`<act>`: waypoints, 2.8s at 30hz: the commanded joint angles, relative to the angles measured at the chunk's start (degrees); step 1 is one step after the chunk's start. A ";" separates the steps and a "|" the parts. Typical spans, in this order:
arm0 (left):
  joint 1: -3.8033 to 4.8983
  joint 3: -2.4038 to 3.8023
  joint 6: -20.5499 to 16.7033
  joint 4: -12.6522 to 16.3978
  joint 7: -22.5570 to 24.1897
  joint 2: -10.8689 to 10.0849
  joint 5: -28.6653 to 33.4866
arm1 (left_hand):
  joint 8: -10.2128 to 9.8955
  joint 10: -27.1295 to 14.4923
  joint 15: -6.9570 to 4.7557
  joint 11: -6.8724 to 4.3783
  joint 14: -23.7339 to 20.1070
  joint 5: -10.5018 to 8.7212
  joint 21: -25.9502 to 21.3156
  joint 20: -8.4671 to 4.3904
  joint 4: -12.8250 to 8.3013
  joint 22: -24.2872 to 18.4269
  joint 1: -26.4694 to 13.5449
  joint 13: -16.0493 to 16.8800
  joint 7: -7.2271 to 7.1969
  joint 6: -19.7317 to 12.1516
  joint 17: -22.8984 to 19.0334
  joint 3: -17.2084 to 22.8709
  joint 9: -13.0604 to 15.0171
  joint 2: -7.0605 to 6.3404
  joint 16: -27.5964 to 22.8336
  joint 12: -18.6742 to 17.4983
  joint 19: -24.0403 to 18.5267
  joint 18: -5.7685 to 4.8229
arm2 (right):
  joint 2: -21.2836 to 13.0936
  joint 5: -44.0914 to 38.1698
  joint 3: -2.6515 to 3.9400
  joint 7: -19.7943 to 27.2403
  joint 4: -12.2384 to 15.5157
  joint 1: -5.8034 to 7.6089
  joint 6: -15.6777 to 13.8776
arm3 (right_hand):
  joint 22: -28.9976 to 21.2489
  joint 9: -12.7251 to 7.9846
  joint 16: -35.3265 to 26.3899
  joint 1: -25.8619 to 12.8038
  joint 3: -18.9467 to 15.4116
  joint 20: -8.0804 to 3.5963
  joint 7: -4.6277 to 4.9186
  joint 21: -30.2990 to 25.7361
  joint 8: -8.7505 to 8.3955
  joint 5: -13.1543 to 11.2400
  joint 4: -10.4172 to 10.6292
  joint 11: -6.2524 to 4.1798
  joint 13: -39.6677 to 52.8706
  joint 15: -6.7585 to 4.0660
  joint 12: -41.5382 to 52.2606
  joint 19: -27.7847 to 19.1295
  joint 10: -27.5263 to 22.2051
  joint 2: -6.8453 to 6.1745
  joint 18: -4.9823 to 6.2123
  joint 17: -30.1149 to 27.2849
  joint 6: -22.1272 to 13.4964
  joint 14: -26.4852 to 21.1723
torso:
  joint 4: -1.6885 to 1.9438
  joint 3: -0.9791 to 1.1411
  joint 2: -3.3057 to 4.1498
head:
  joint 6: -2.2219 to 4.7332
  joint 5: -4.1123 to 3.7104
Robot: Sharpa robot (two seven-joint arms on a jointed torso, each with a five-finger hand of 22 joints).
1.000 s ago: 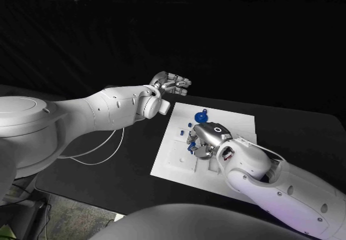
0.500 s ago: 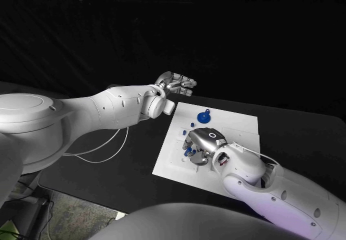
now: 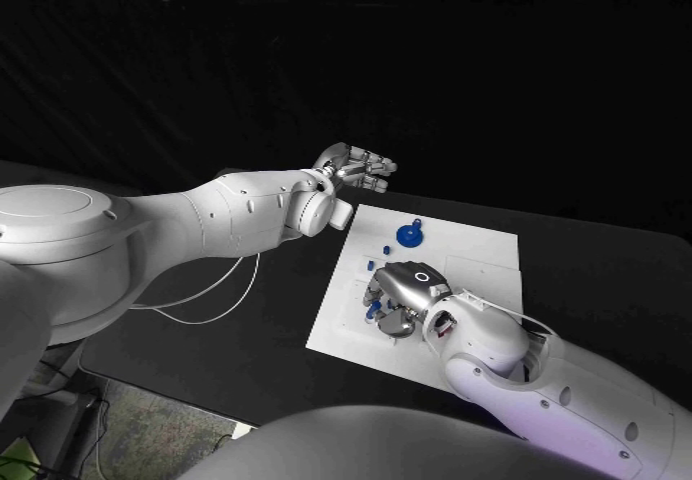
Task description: Assemble the parts on the task board
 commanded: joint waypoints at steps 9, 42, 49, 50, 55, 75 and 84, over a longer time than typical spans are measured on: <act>-0.04 0.06 0.37 0.09 0.26 0.30 0.10 | 0.34 -0.42 -0.09 0.12 -0.40 -0.02 0.26 0.37 0.50 -0.37 0.12 -0.04 -0.04 -0.36 0.00 -0.06 0.07 0.52 -0.20 -0.06 0.19 -0.59 | 0.32 0.00 -0.46 1.07 -0.44 -0.10 1.16 | 0.13 -0.09 -0.32 0.37 0.15 -0.45 -0.05 -0.30 0.05 0.16 -0.10 -1.26 0.53 0.04 0.44 1.75 4.50 1.02 0.78 0.10 0.43 0.40 | -0.01 0.00 0.03 | 0.00 0.22; -0.04 0.06 0.58 0.07 0.22 0.26 0.06 | 0.34 -0.42 -0.09 0.12 -0.40 -0.02 0.26 0.37 0.50 -0.37 0.12 -0.04 -0.04 -0.36 0.00 -0.06 0.07 0.52 -0.20 -0.06 0.19 -0.59 | 1.06 -2.93 -1.16 -0.22 -2.19 -0.54 0.24 | 0.68 -0.09 -0.45 0.29 0.32 -0.45 -0.07 -0.54 0.05 0.15 -0.45 -1.25 0.53 0.03 0.44 1.83 4.53 1.12 0.83 0.37 0.45 0.46 | 0.03 -0.01 0.02 | 0.00 0.24; -0.04 0.06 0.62 0.06 0.16 0.29 0.05 | 0.34 -0.44 -0.07 0.13 -0.43 -0.02 0.31 0.38 0.56 -0.59 0.12 -0.04 -0.03 -0.38 0.00 -0.08 0.08 0.53 -0.20 -0.06 0.18 -0.59 | 1.11 -3.06 -1.20 -0.41 -2.49 -0.55 1.51 | 0.75 -0.09 -0.48 0.30 0.34 -0.44 -0.06 -0.58 0.04 0.16 -0.47 -1.24 0.53 0.05 0.43 1.80 4.50 1.11 0.82 0.40 0.43 0.42 | 0.03 -0.01 -0.01 | 0.00 0.24; -0.04 0.06 0.62 0.06 0.15 0.29 0.04 | 0.34 -0.47 -0.06 0.14 -0.48 -0.02 0.38 0.39 0.64 -0.87 0.14 -0.04 -0.03 -0.40 0.00 -0.11 0.08 0.53 -0.21 -0.06 0.17 -0.59 | 1.14 -3.06 -1.23 -0.40 -2.55 -0.55 1.60 | 0.75 -0.09 -0.48 0.30 0.34 -0.44 -0.06 -0.58 0.04 0.16 -0.47 -1.24 0.53 0.05 0.43 1.80 4.50 1.11 0.82 0.40 0.43 0.42 | 0.03 -0.01 -0.01 | 0.00 0.26; -0.04 0.06 0.63 0.07 0.12 0.33 0.02 | 0.34 -0.47 -0.06 0.14 -0.48 -0.02 0.38 0.39 0.64 -0.87 0.14 -0.04 -0.03 -0.40 0.00 -0.11 0.08 0.53 -0.21 -0.06 0.17 -0.59 | 1.52 -2.76 -1.74 -0.02 -2.87 -0.56 1.55 | 0.84 -0.12 -0.56 0.23 0.22 -0.40 -0.01 -0.71 0.04 0.16 -0.39 -1.20 0.52 0.08 0.42 1.73 4.38 1.16 0.82 0.43 0.32 0.33 | 0.05 0.03 0.02 | 0.00 0.27; -0.04 0.07 0.68 0.00 -0.44 0.53 -0.35 | 0.35 -0.44 -0.05 0.14 -0.46 -0.02 0.43 0.40 0.73 -1.00 0.04 -0.04 -0.04 -0.40 0.00 -0.17 0.08 0.56 -0.20 -0.05 0.19 -0.59 | 2.48 -0.68 -3.62 1.55 -4.18 -0.66 -2.07 | 0.68 -0.72 -0.88 -1.36 -1.81 0.73 1.46 -1.38 -0.10 0.16 0.06 0.78 0.09 1.53 0.20 1.61 -3.33 -0.36 1.19 0.07 -4.12 0.14 | -0.02 -0.04 -0.02 | 0.00 0.19; -0.04 0.07 1.01 0.03 -0.72 0.37 -0.36 | 0.33 -0.49 -0.04 0.15 -0.49 -0.04 0.44 0.42 0.80 -1.12 -0.06 -0.04 -0.02 -0.44 -0.01 -0.26 0.08 0.56 -0.20 -0.06 0.20 -0.59 | 1.88 2.13 -3.65 1.78 -4.20 -0.67 -6.88 | -4.80 -0.74 -1.89 -0.85 -17.97 3.10 0.89 -5.79 0.02 0.75 2.43 3.35 0.12 3.43 0.73 2.11 -15.24 -3.10 3.13 -2.07 -7.65 -1.18 | -0.01 0.04 0.00 | 0.00 0.13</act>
